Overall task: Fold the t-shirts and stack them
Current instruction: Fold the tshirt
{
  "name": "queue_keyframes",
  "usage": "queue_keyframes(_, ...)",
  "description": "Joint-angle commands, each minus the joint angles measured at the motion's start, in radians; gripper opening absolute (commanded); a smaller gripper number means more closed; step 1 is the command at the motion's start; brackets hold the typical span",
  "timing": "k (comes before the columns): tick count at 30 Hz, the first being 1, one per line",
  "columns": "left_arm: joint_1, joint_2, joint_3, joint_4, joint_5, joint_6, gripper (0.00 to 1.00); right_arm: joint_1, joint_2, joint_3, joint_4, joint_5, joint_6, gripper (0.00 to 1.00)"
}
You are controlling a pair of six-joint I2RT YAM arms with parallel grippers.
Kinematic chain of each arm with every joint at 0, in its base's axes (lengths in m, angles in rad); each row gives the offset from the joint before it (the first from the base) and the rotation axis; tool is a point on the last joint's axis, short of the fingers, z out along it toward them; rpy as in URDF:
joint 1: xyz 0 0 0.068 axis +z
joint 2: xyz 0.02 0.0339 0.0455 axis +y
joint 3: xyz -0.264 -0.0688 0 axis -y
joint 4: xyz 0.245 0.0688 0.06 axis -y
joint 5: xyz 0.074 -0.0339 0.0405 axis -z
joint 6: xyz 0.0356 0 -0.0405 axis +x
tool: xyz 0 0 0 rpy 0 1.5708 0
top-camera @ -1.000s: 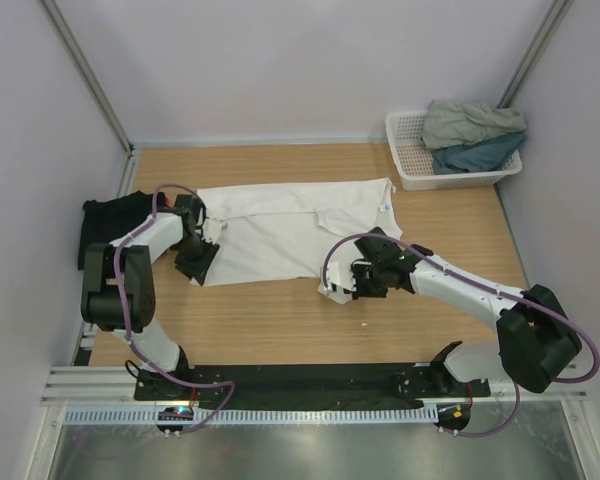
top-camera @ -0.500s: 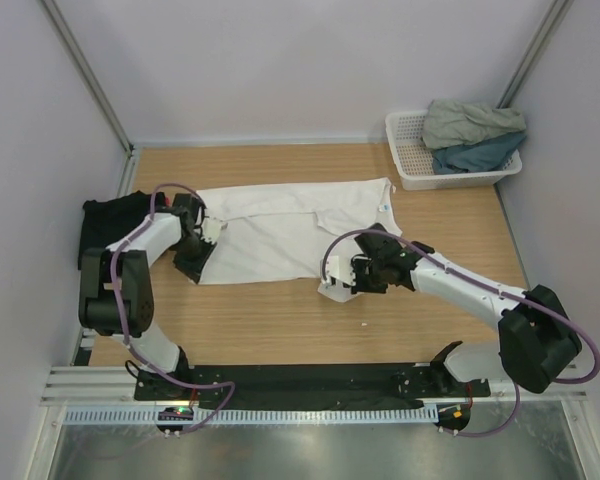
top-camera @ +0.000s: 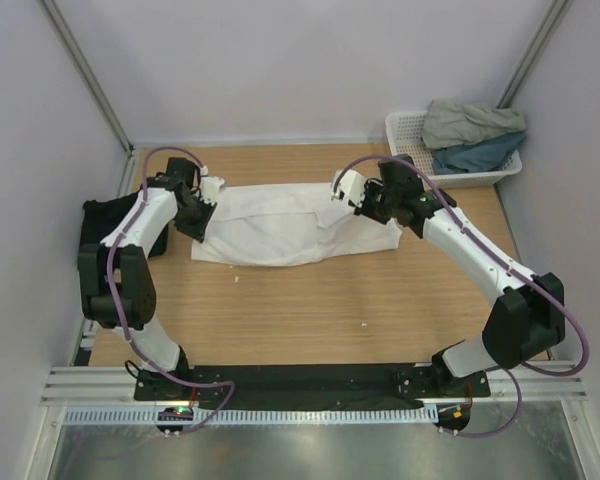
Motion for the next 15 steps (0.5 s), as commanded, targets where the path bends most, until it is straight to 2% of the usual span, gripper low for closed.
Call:
queue_keyframes(1,0.001,0.042,0.097,-0.009,0.03,-0.018,0.0,-0.026,0.058,0.094,0.072,-0.006,0.026,0.02)
queue_keyframes(15,0.065,0.258,0.387,-0.009,0.008,-0.053,0.0,-0.091,0.374,0.401,0.126,-0.023,0.015,0.02)
